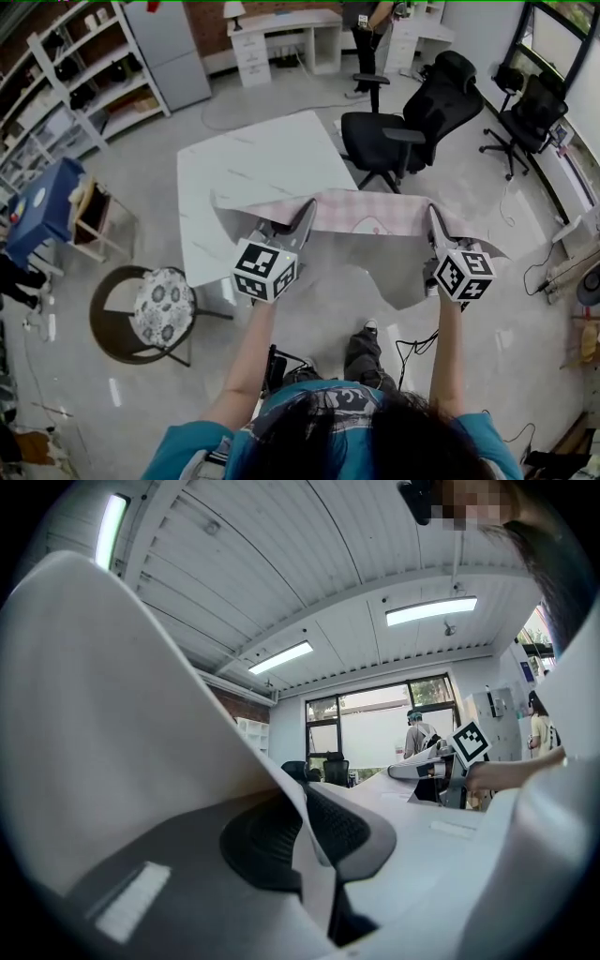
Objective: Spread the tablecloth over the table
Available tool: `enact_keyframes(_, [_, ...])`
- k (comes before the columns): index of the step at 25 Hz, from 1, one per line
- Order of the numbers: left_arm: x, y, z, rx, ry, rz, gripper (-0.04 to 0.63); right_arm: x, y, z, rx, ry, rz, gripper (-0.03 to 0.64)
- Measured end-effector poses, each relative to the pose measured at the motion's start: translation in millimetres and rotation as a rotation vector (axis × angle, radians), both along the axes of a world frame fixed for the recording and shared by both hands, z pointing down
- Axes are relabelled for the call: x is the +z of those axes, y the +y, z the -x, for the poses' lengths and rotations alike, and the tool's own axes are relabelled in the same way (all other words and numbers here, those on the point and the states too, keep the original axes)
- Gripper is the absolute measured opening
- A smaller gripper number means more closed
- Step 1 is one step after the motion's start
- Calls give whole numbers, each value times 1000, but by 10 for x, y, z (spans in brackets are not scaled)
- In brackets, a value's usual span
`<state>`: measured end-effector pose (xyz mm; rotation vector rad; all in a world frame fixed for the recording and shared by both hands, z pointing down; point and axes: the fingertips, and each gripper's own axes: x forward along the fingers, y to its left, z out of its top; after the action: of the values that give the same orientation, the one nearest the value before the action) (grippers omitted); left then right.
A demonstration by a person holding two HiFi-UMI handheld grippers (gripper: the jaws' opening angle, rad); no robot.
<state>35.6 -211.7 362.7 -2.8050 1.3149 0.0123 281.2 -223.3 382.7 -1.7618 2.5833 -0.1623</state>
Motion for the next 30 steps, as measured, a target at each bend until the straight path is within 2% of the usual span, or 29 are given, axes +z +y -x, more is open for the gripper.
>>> enact_keyframes(4, [-137, -304, -342, -13, 7, -17, 38, -159, -385, -336, -52, -5, -25, 46])
enact_keyframes(8, [-385, -672, -577, -84, 1, -56, 37, -451, -893, -551, -150, -12, -67, 46])
enact_keyframes(16, [-982, -1215, -604, -245, -44, -169, 35, -1043, -1755, -492, -348, -44, -180, 46])
enact_keyframes(23, [-1522, -1535, -223, -339, -51, -212, 35, -1485, -2320, -45, -493, -147, -239, 46])
enact_keyframes(30, [-1793, -1747, 506, -436, -61, -220, 35, -1784, -2730, 788, -618, -132, -266, 46])
